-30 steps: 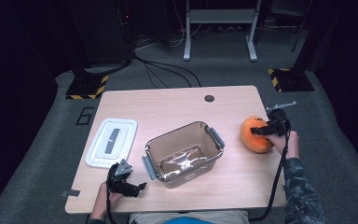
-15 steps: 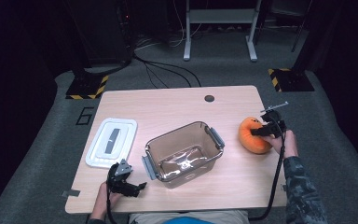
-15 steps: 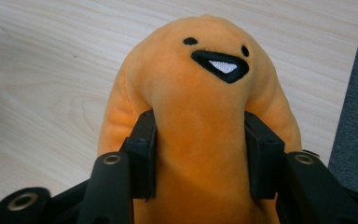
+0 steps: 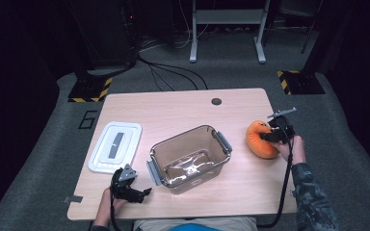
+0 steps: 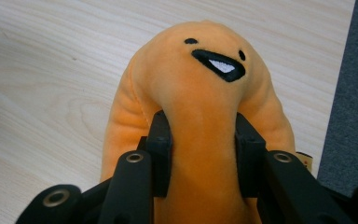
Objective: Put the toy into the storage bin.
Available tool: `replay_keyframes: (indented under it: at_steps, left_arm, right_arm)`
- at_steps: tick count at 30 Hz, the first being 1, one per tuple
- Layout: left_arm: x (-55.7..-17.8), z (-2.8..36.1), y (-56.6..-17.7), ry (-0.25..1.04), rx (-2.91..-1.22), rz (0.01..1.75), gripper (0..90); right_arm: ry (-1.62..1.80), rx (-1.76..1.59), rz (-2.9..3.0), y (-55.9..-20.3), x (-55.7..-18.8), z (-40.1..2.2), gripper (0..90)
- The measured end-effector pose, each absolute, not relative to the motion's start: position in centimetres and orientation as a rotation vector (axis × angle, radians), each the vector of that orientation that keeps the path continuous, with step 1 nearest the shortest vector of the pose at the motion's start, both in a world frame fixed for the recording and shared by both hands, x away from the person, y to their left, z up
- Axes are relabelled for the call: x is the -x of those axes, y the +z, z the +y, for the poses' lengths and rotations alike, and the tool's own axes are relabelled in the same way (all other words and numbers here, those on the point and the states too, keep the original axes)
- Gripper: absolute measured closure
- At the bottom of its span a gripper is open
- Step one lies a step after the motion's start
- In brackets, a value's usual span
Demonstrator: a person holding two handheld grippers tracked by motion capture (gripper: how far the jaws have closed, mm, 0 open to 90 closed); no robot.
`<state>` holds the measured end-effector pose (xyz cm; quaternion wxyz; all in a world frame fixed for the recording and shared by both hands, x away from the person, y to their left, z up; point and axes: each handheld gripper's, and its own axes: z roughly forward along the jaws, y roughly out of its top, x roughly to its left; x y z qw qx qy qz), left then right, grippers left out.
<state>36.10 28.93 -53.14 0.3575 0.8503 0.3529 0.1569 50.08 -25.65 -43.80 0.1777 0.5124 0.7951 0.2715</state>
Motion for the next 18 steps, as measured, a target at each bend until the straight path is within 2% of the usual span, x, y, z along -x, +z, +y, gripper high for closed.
replay_keyframes:
  at_steps: [18]
  left_arm:
    - [-36.1,28.9,-53.2,0.400,-2.186,0.924,1.5]
  right_arm:
    - [0.880,-1.499,2.183,-41.1,-49.2,-25.2,65.8]
